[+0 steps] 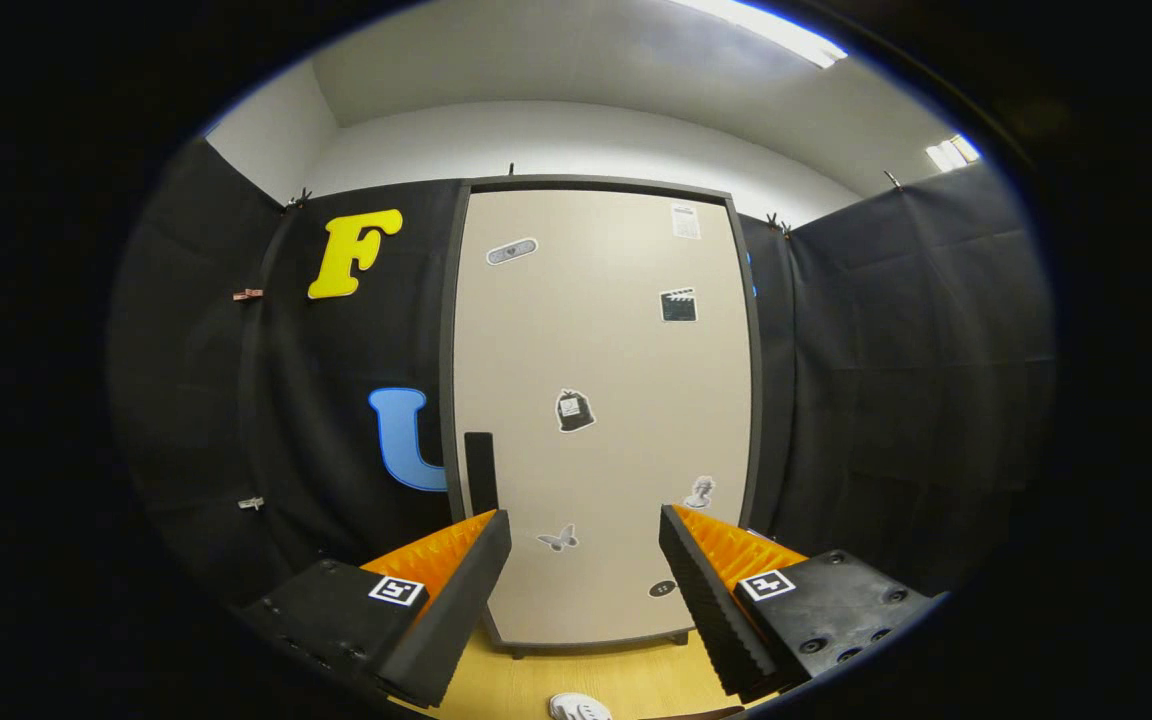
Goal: Open the shoe cabinet door, grab the shoes and put them into the shoe cabinet, then close the shoe cabinet door.
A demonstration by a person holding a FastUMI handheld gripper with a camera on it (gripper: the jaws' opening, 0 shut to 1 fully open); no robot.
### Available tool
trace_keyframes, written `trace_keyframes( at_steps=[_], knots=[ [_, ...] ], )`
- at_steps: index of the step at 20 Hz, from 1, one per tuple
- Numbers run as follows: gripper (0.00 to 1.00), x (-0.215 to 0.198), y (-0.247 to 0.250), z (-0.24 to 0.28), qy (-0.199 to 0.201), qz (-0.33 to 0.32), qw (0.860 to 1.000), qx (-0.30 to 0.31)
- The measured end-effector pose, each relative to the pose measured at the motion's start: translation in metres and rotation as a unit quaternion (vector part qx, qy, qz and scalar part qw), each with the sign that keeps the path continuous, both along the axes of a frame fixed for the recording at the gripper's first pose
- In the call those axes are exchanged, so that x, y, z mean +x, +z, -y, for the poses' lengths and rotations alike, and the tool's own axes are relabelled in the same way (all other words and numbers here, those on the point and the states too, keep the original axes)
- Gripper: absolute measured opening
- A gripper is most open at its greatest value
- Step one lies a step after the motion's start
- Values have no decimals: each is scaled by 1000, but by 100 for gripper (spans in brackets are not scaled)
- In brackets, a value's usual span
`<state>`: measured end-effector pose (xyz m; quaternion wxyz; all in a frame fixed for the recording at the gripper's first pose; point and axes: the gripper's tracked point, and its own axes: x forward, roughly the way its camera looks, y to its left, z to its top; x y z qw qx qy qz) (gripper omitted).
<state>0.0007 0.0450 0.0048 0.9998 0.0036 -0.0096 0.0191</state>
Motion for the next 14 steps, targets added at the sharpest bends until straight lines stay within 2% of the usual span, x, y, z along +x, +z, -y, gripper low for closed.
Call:
trace_keyframes(
  at_steps=[14],
  knots=[
    [97, 113, -30, -75, 26, -16, 999, 20]
  ],
)
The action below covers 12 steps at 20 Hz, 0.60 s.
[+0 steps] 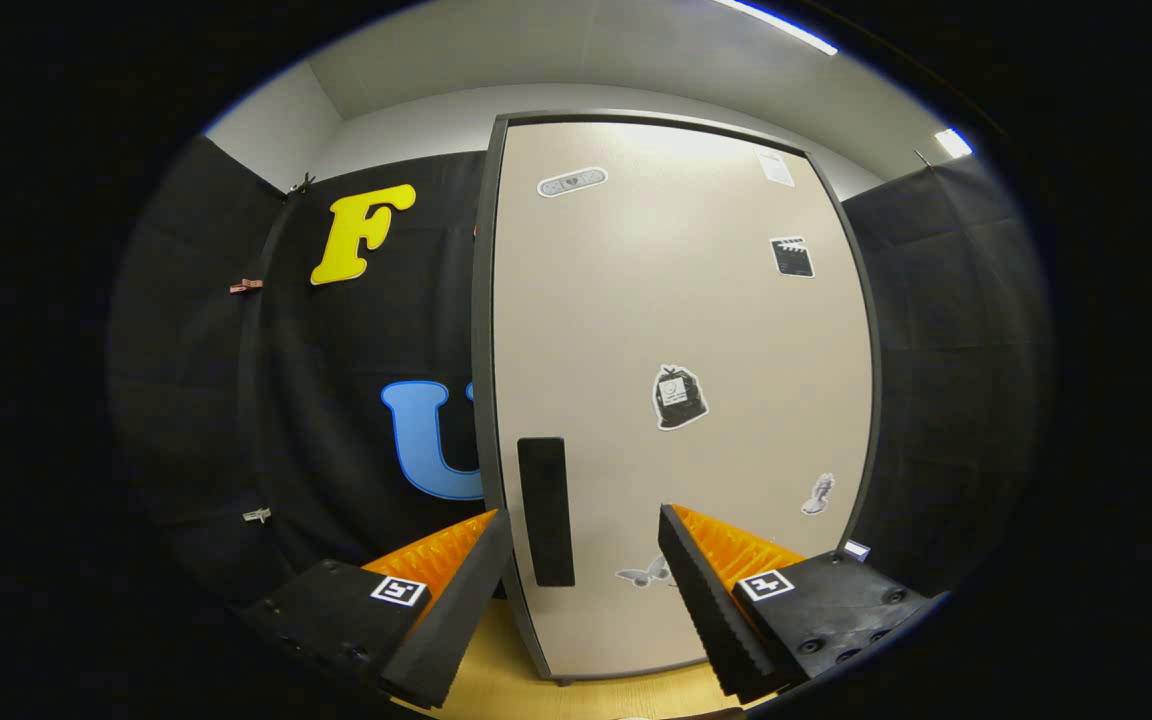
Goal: Open the shoe cabinet door, grab the shoes and put them into the shoe cabinet, then close the shoe cabinet door.
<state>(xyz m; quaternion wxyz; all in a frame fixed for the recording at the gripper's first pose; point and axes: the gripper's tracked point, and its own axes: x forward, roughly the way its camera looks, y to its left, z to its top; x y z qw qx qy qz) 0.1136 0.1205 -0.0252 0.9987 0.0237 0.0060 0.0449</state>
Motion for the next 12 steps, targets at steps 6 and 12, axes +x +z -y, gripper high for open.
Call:
trace_keyframes(
  at_steps=[6, 12],
  knots=[
    [96, 38, -14, -10, -2, -10, 1000, 0],
    [83, 56, -26, -13, -10, -23, 1000, -3]
  ],
)
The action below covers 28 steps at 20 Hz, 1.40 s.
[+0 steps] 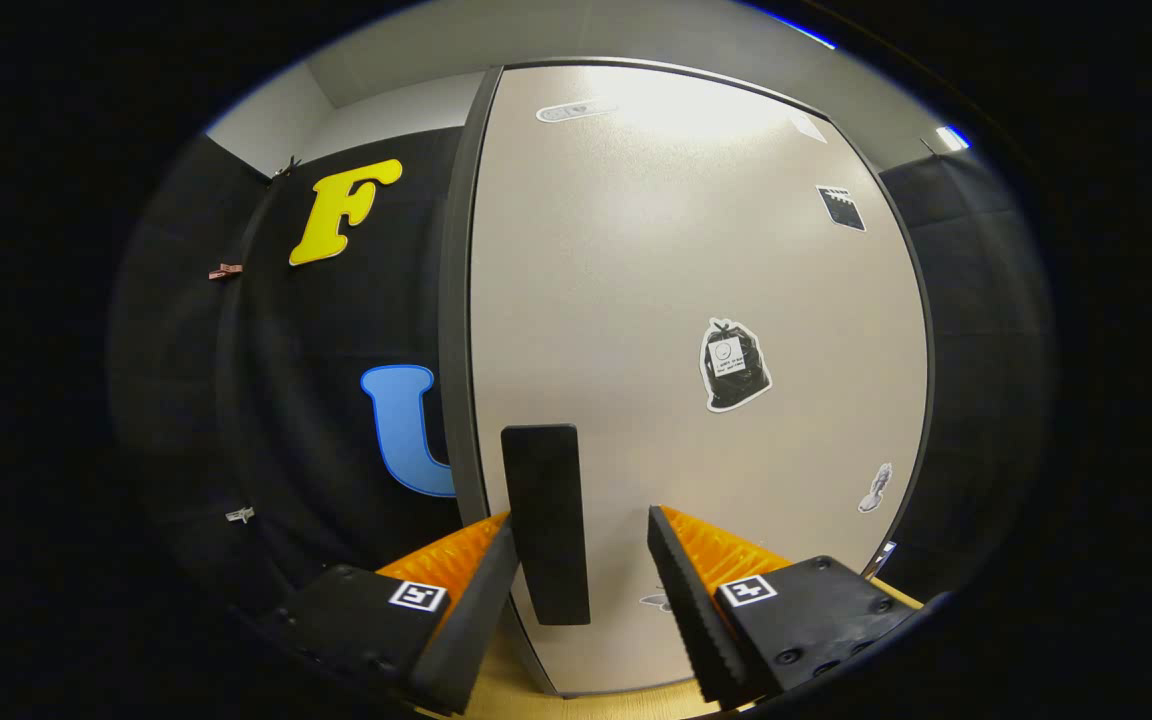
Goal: Open the shoe cabinet door, grab the shoes and put them into the shoe cabinet, then close the shoe cabinet door.
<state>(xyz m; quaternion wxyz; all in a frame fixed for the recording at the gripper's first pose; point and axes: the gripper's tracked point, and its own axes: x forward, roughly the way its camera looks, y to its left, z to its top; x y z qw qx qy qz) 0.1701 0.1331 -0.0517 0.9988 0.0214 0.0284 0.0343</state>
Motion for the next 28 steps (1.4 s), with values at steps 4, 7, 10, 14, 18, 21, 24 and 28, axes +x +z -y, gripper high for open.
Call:
trace_keyframes(
  at_steps=[4, 7, 10, 14, 18, 21, 24, 28],
  knots=[
    [72, 3, -1, -5, 5, 1, 1000, -4],
    [65, 6, -3, -15, 20, -1, 1000, -4],
    [38, 6, -2, -15, 12, 4, 1000, -11],
    [29, 2, -3, -14, 13, -3, 1000, -9],
    [29, -6, -3, -14, 26, -10, 1000, -10],
    [29, -23, 3, -14, 38, -9, 999, -5],
    [29, -42, 8, -12, 54, -11, 998, 3],
    [29, -73, 11, 1, 78, -14, 997, 7]
  ],
)
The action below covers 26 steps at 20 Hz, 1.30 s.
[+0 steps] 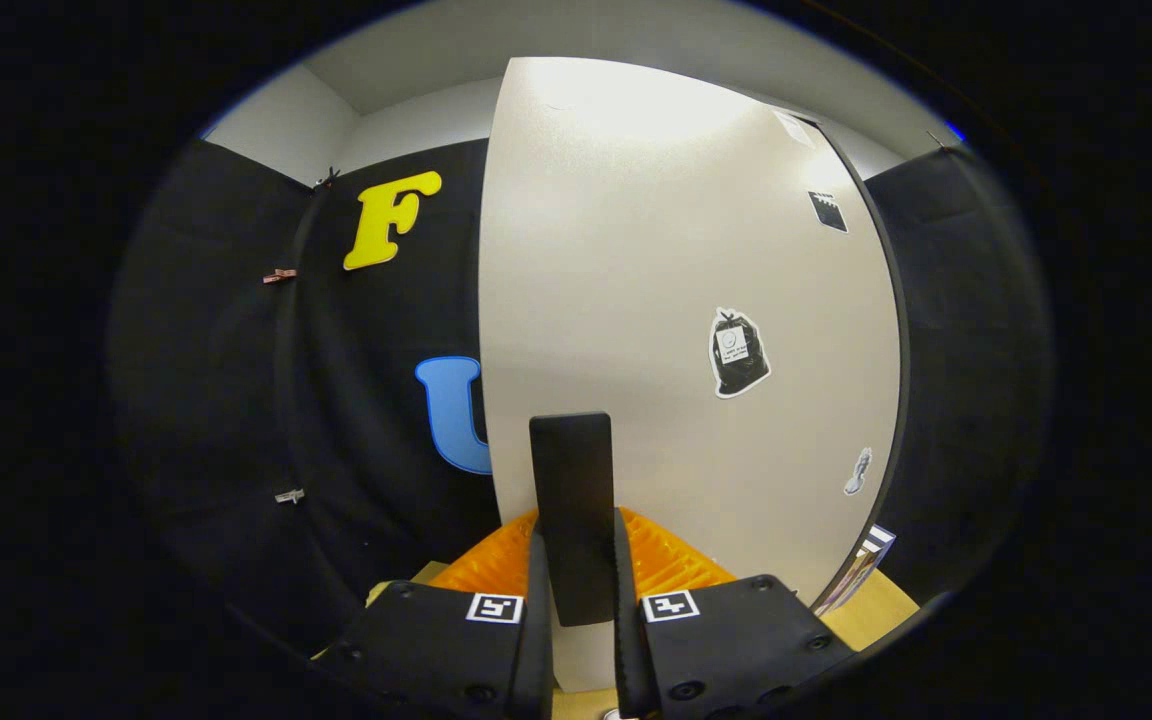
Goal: Open the shoe cabinet door, grab the shoes and put them into the shoe cabinet, then close the shoe cabinet door.
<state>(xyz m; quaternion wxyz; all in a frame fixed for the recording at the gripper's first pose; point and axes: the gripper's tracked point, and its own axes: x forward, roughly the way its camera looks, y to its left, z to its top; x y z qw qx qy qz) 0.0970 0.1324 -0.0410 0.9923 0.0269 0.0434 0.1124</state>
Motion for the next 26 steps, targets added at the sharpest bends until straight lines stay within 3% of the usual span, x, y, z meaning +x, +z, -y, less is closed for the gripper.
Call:
trace_keyframes(
  at_steps=[6, 14, 21, 26],
  knots=[
    [28, -37, 4, 22, 43, -8, 999, -7],
    [28, -77, 10, 61, 70, -11, 998, -1],
    [28, -102, 14, 101, 65, -15, 998, 6],
    [28, -116, 16, 140, 30, -19, 999, 15]
  ],
)
